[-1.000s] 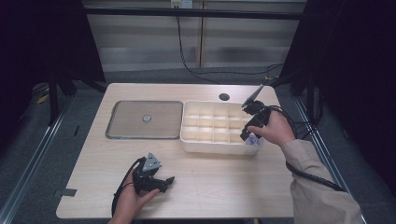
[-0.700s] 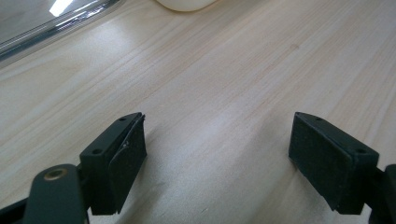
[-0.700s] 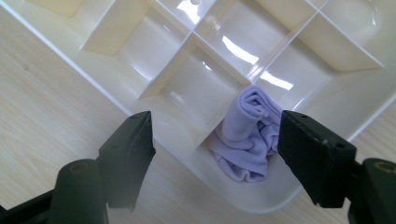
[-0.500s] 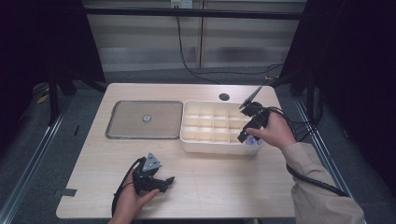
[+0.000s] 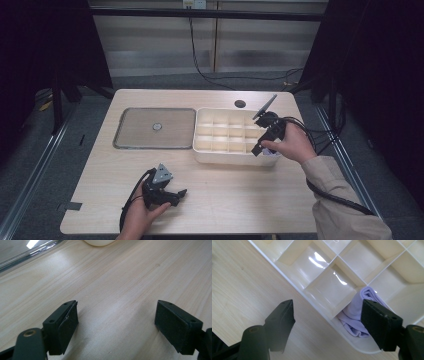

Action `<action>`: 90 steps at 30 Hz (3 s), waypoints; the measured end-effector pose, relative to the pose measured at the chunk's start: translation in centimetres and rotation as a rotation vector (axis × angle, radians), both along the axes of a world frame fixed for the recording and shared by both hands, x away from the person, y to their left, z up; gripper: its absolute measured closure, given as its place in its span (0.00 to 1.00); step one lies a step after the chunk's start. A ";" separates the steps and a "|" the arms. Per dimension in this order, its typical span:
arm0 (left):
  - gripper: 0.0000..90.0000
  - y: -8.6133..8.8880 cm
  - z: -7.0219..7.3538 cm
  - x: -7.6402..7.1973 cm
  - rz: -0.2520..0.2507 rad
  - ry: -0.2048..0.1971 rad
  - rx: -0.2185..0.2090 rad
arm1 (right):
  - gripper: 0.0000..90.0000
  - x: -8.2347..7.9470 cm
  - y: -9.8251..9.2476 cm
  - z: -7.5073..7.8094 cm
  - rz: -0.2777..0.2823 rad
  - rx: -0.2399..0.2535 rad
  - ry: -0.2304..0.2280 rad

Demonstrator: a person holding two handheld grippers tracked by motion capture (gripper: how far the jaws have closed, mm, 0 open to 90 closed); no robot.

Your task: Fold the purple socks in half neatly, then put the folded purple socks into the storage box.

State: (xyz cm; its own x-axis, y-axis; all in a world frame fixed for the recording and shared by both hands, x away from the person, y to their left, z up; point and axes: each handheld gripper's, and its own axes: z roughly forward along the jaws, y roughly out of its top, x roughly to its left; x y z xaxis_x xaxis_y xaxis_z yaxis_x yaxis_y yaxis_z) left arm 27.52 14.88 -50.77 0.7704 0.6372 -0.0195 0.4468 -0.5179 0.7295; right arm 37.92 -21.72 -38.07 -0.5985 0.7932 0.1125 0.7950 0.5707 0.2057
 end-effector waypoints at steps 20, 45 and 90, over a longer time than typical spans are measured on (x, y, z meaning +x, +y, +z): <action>0.20 0.0 0.0 0.0 0.000 0.000 0.000 | 0.30 -1.7 1.8 0.5 0.078 0.008 -0.017; 0.20 0.0 0.0 0.0 -0.001 0.000 0.000 | 0.29 -4.0 5.6 -0.1 0.197 0.036 -0.021; 0.20 0.0 0.0 0.0 -0.007 0.004 0.007 | 0.29 -6.0 8.6 -4.5 0.266 0.123 0.000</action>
